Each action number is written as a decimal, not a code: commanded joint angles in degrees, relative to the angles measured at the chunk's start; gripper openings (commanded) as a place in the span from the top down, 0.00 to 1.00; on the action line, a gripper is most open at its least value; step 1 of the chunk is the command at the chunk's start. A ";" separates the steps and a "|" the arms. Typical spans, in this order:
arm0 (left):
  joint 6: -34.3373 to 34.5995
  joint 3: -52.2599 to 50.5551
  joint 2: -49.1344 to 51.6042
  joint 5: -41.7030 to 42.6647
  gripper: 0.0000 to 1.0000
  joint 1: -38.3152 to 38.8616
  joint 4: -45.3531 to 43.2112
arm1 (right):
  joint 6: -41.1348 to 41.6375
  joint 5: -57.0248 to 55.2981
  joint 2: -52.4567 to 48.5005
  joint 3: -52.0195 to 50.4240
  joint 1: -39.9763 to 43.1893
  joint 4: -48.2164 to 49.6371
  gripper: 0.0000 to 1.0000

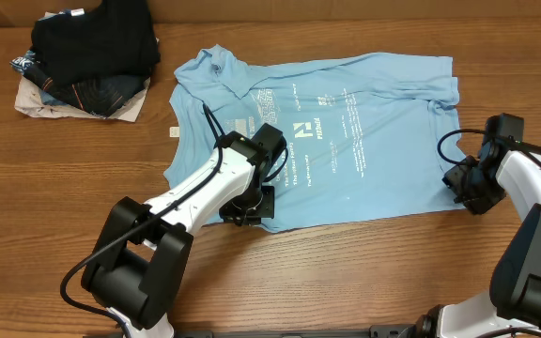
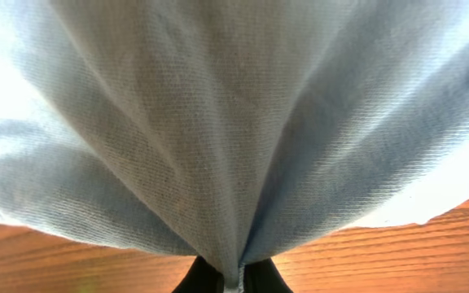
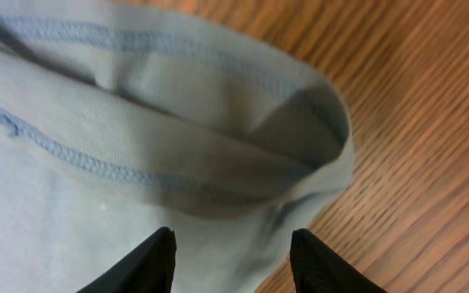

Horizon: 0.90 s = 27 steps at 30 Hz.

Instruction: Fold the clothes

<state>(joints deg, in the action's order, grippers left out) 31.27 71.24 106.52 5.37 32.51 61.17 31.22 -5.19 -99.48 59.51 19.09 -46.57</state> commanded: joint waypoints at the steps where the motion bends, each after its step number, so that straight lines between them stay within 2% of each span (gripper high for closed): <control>1: -0.44 0.09 -1.31 0.42 0.94 -0.20 -0.50 | -1.70 -2.99 0.02 -0.24 0.04 1.03 0.47; 7: -0.44 0.11 -1.31 0.42 0.94 -0.20 -0.52 | -1.66 -2.58 0.02 -0.24 0.04 3.37 0.45; 14: -0.44 0.11 -1.31 0.15 0.94 -0.20 -0.61 | -1.68 6.62 -0.72 -0.26 0.04 4.44 0.46; 16: -0.44 0.09 -1.31 0.13 0.94 -0.20 -0.74 | -1.73 9.86 -0.74 -0.26 0.04 4.98 0.52; 23: -0.44 0.11 -1.31 0.15 0.94 -0.20 -1.05 | -3.96 11.28 -0.79 -0.26 0.04 6.49 0.60; 25: -0.44 0.09 -1.31 0.17 0.94 -0.20 -1.25 | -4.31 11.30 -1.05 -0.26 0.04 6.67 0.67; 27: -0.42 0.09 -1.29 0.20 0.94 -0.20 -1.66 | -4.31 11.32 -1.75 -0.26 0.04 6.73 0.82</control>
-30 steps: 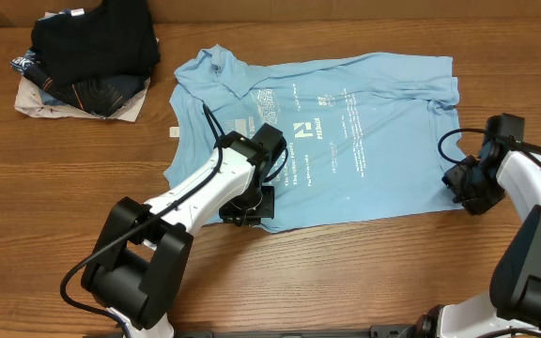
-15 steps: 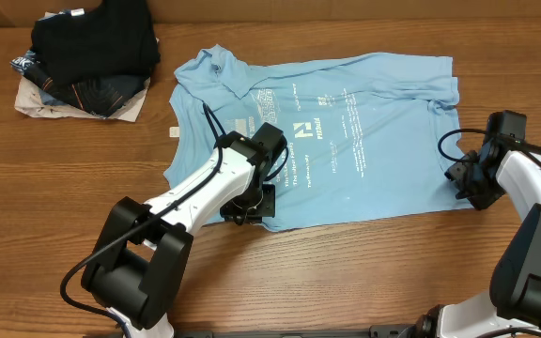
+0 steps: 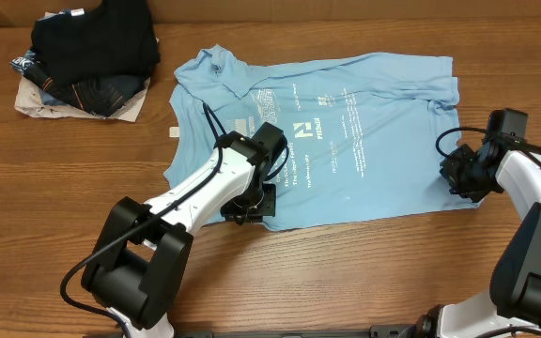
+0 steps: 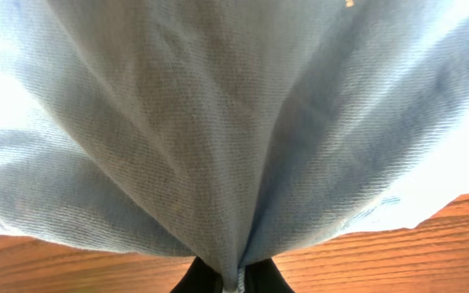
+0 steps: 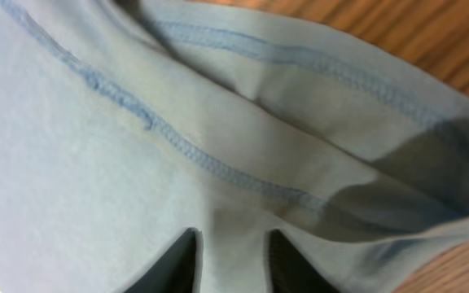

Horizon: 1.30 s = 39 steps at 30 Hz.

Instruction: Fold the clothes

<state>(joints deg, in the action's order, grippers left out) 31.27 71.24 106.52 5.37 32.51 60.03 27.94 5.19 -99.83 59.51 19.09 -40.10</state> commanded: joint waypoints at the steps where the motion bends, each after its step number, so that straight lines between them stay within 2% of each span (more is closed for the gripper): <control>1: -0.42 0.09 -1.29 0.20 0.93 -0.20 -0.74 | -1.03 0.94 -1.97 -0.26 0.04 0.35 0.88; 2: -0.42 0.09 -1.29 0.20 0.93 -0.20 -0.92 | -1.03 0.94 -2.49 -0.26 0.04 0.44 0.96; 17: -0.44 0.09 -1.29 0.20 0.93 -0.20 -0.68 | -2.89 -1.03 -4.59 -0.26 -0.39 5.60 0.96; 27: -0.46 0.09 -1.29 0.13 0.93 -0.20 -0.72 | 0.20 -18.40 -7.15 0.17 -0.37 5.66 0.96; 39: -0.46 0.09 -1.29 -0.02 0.94 -0.20 -0.68 | 3.85 -25.70 -7.15 13.31 -0.37 -2.89 0.89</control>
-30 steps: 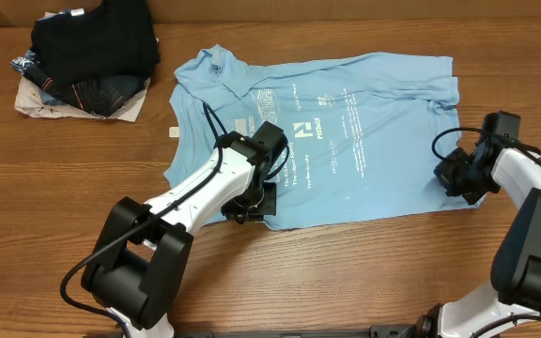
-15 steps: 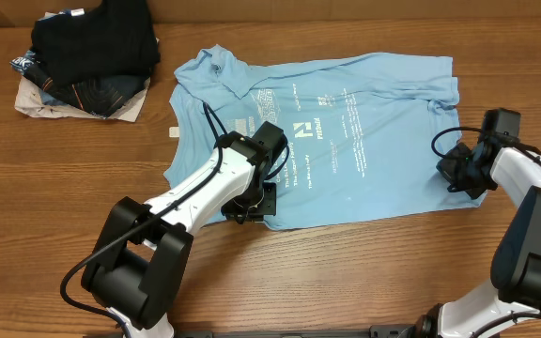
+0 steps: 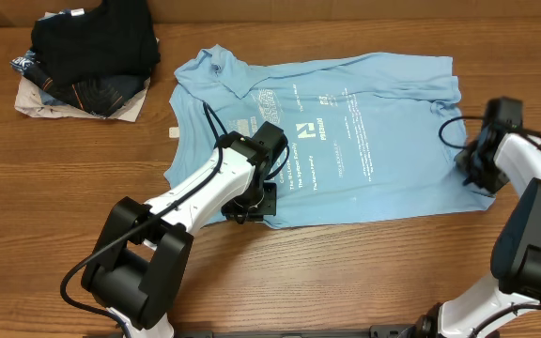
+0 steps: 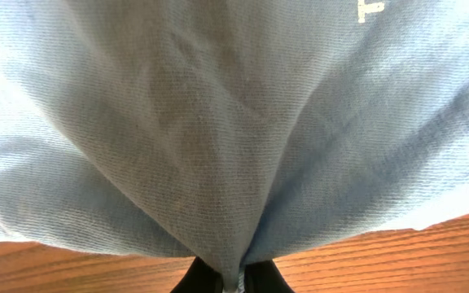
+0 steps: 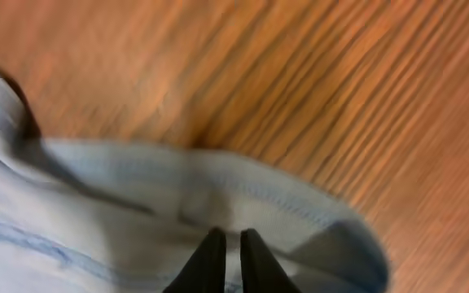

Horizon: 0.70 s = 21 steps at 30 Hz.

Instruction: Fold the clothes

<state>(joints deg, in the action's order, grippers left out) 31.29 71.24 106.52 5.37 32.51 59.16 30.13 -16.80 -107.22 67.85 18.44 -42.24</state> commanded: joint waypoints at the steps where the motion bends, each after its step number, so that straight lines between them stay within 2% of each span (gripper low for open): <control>1: -0.46 0.09 -1.29 -0.02 0.94 -0.20 0.20 | 1.64 -3.30 0.24 6.56 0.28 -1.99 0.89; 4: -0.46 0.09 -1.29 0.00 0.94 -0.20 0.13 | -0.15 3.96 0.24 10.73 0.26 -4.79 0.89; 7: -0.46 0.09 -1.29 -0.02 0.94 -0.20 0.11 | -8.98 19.63 0.24 12.37 0.15 -4.09 0.91; 9: -0.46 0.09 -1.29 -0.02 0.94 -0.20 0.11 | -11.19 25.33 0.09 12.35 -0.13 -3.30 0.91; 21: -0.46 0.09 -1.27 0.02 0.94 -0.20 -0.04 | -11.69 23.34 -7.39 12.33 -5.25 -0.22 0.94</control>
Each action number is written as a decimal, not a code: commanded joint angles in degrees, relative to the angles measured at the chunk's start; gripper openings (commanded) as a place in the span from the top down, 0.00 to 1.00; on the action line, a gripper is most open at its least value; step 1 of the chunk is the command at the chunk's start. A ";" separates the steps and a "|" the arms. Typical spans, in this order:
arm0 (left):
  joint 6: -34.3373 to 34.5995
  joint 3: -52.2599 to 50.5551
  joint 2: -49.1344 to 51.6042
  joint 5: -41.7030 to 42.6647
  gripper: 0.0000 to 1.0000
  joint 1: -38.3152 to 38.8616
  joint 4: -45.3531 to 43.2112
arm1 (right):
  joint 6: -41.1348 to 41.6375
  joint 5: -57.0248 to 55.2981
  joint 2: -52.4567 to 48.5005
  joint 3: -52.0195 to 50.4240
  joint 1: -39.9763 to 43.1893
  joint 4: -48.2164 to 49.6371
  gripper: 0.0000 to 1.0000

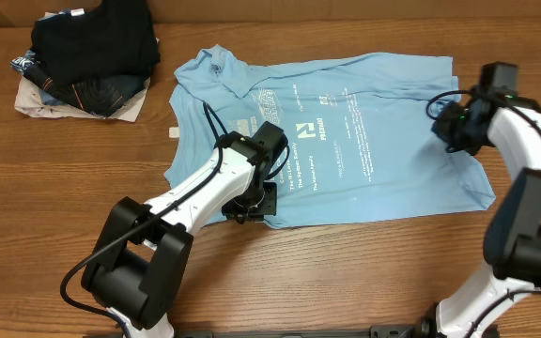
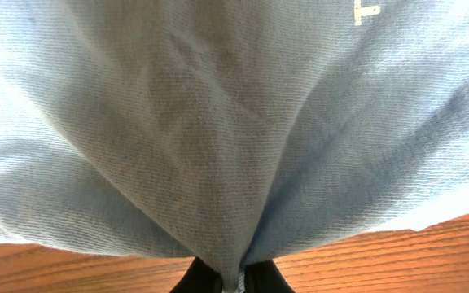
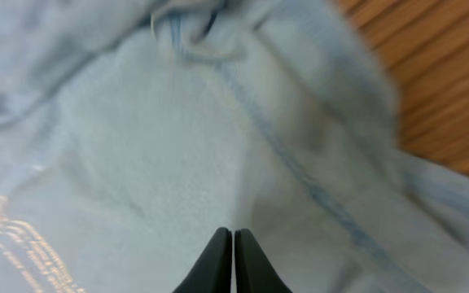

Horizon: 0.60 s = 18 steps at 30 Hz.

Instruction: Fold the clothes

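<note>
A light blue T-shirt (image 1: pixel 346 141) with white print lies spread on the wooden table, collar toward the far left. My left gripper (image 1: pixel 250 205) is shut on the shirt's near hem. In the left wrist view the cloth (image 2: pixel 218 122) fans out from the pinch at the left gripper (image 2: pixel 233 281). My right gripper (image 1: pixel 451 130) hovers over the shirt's right part, just below the sleeve (image 1: pixel 444 89). The right wrist view shows the right gripper (image 3: pixel 232 244) shut, with blue cloth (image 3: pixel 137 163) and a seam beyond it and nothing visible between the fingers.
A pile of dark folded clothes (image 1: pixel 92 52) sits at the far left of the table (image 1: pixel 64 216). A small pale tag (image 1: pixel 171 132) lies beside the shirt's left edge. Bare wood runs along the front, where both arm bases stand.
My right gripper has moved from the shirt's right edge to a spot farther back, over the cloth below the sleeve, and its fingers are now fully together. The left gripper holds as before.
My right gripper stood open at the shirt's near right corner, then narrowed over a fold of hem there. Later it was almost shut at the right edge, with that corner lying farther out. Now it is shut over the shirt. The left gripper kept its pinch throughout.
</note>
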<state>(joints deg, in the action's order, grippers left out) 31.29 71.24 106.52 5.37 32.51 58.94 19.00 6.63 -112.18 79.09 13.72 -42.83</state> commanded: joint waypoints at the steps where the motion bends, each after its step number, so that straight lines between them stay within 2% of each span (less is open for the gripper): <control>1: -0.46 0.09 -1.27 0.02 0.94 -0.20 0.26 | -0.09 -0.11 -3.06 1.09 -0.55 0.46 0.94; 7: -0.44 0.09 -1.27 0.02 0.93 -0.20 0.35 | 0.26 -0.85 -5.38 1.07 -0.46 0.50 0.94; 18: -0.44 0.09 -1.27 0.02 0.94 -0.20 0.59 | 0.24 -10.27 -8.20 1.07 1.90 1.31 0.91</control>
<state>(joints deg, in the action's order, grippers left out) 31.27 71.24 106.52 5.37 32.51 59.13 19.27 2.09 -117.84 79.35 13.50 -42.19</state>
